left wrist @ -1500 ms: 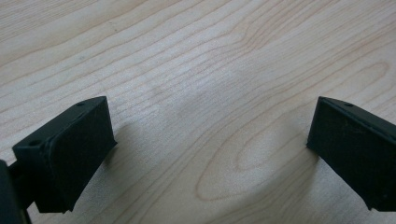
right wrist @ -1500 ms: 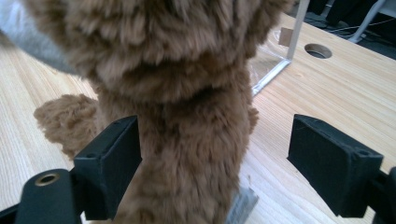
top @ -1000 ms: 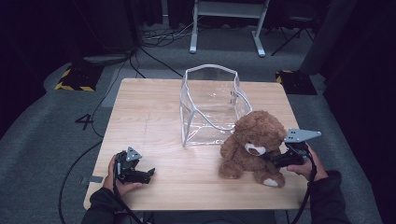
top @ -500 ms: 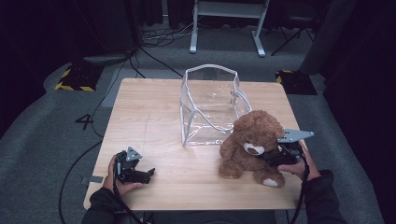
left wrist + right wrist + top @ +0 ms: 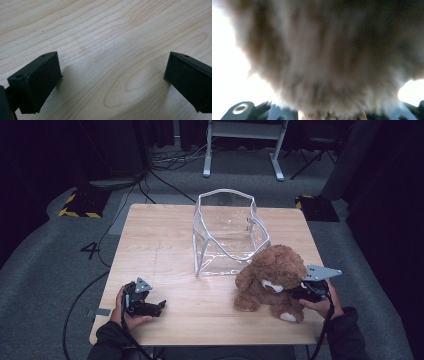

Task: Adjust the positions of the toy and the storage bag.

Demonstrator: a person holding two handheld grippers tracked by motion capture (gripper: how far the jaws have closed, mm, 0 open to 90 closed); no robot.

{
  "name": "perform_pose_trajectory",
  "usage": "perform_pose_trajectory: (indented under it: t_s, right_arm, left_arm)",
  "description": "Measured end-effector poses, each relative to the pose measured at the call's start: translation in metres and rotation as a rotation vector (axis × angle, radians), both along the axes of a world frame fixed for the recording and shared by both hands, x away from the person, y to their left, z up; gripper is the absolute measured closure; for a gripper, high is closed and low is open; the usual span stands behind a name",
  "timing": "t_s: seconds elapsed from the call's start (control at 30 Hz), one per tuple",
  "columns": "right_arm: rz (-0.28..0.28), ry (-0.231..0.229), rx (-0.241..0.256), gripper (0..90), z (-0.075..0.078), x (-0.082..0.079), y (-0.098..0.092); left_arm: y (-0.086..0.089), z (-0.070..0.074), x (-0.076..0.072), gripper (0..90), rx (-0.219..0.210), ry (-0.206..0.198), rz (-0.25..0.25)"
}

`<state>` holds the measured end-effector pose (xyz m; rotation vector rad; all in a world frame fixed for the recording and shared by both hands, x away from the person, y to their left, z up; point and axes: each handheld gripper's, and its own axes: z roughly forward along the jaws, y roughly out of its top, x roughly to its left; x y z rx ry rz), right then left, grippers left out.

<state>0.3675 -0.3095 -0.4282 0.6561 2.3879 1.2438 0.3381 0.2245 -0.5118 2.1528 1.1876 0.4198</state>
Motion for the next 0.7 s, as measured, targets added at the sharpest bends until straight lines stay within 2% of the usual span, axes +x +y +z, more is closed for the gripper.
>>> perform_pose_trajectory:
  t_s: [0.17, 0.23, 0.3, 0.33, 0.37, 0.4, 0.5, 0.63, 0.67, 0.7]
  right_arm:
    - [-0.042, -0.011, 0.033, 64.1, 0.001, -0.007, -0.017]
    - [-0.078, -0.014, 0.051, 64.2, 0.001, -0.009, -0.028]
    - [-0.087, -0.012, 0.057, 64.2, 0.001, -0.009, -0.032]
    - [-0.112, -0.012, 0.065, 64.2, 0.001, -0.011, -0.04]
    - [-0.112, -0.012, 0.065, 64.2, 0.001, -0.011, -0.04]
    - [-0.132, -0.015, 0.066, 64.2, 0.0, -0.012, -0.047]
    - [-0.153, -0.016, 0.071, 64.2, 0.0, -0.012, -0.054]
    - [-0.194, -0.012, 0.081, 64.2, 0.0, -0.012, -0.065]
    - [-0.214, -0.014, 0.084, 64.2, -0.001, -0.012, -0.07]
    - [-0.224, -0.01, 0.087, 64.2, -0.001, -0.012, -0.072]
  left_arm:
    - [-0.002, 0.0, 0.0, 1.8, -0.003, -0.001, -0.002]
    - [-0.005, 0.002, -0.001, 9.4, -0.016, -0.017, -0.012]
    - [-0.006, 0.003, -0.001, 21.2, -0.018, -0.026, -0.017]
    - [-0.008, 0.005, -0.001, 18.2, -0.026, -0.036, -0.021]
    - [-0.008, 0.005, -0.001, 14.8, -0.026, -0.036, -0.021]
    - [-0.01, 0.007, -0.001, 18.3, -0.03, -0.051, -0.022]
    - [-0.013, 0.016, 0.001, 16.5, -0.061, -0.066, -0.033]
    - [-0.022, 0.029, 0.001, 16.3, -0.058, -0.109, -0.061]
    - [-0.027, 0.037, 0.002, 16.5, -0.056, -0.134, -0.068]
    - [-0.029, 0.041, 0.003, 16.4, -0.057, -0.142, -0.078]
